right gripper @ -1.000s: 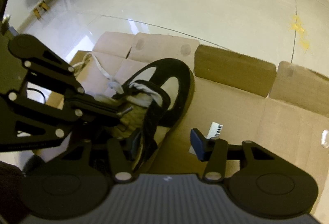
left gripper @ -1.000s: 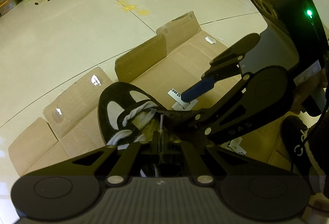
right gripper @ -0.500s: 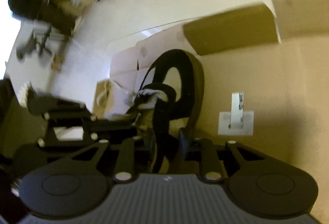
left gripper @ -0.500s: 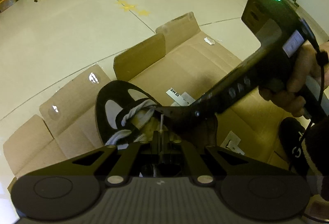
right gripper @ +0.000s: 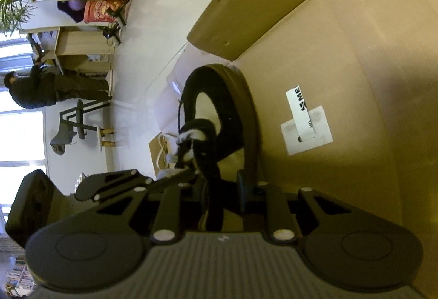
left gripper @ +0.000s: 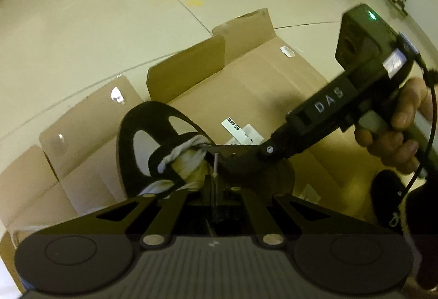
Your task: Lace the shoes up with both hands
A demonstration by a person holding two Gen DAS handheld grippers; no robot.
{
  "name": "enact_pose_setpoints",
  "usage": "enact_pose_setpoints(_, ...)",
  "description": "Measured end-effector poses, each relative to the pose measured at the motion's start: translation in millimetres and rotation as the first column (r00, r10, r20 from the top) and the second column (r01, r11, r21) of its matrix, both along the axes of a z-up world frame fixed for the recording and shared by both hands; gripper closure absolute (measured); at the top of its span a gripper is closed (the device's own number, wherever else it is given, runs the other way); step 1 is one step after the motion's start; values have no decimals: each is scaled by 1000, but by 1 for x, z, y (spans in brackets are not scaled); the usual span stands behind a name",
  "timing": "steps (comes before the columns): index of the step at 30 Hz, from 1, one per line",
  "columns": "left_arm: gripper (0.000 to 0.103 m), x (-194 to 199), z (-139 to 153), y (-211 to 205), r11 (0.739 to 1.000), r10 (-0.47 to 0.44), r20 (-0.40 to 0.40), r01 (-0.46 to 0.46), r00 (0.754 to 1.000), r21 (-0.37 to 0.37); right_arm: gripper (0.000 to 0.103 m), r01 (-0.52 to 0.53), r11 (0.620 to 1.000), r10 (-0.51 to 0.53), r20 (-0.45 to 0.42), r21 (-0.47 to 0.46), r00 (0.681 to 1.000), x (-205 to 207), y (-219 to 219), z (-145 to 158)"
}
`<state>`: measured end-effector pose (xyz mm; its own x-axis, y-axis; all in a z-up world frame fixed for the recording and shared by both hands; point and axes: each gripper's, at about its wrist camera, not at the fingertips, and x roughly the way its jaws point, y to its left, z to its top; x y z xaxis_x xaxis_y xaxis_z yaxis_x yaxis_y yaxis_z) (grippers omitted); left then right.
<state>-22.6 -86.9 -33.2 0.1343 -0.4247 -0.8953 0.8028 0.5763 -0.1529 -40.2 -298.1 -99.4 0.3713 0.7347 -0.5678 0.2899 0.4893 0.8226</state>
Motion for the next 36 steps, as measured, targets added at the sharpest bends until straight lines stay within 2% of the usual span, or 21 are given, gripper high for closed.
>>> enact_pose_setpoints(7, 102, 8, -1, -9, 996, -62, -35, 64, 997, 64, 80, -38, 998, 40, 34, -49, 999, 2, 0, 4)
enact_pose_setpoints(11, 102, 11, -1, -10, 996, -70, -44, 73, 997, 58, 80, -51, 996, 55, 48, -67, 997, 2, -1, 6)
enact_pose_setpoints(24, 102, 7, -1, -17, 992, -113, 4, 113, 994, 60, 80, -77, 991, 84, 68, -106, 994, -1, -3, 10)
enact_pose_setpoints(36, 103, 4, 9, -15, 992, -127, 62, 127, 990, 5, 80, -141, 975, 164, 123, -172, 979, 0, 1, 19)
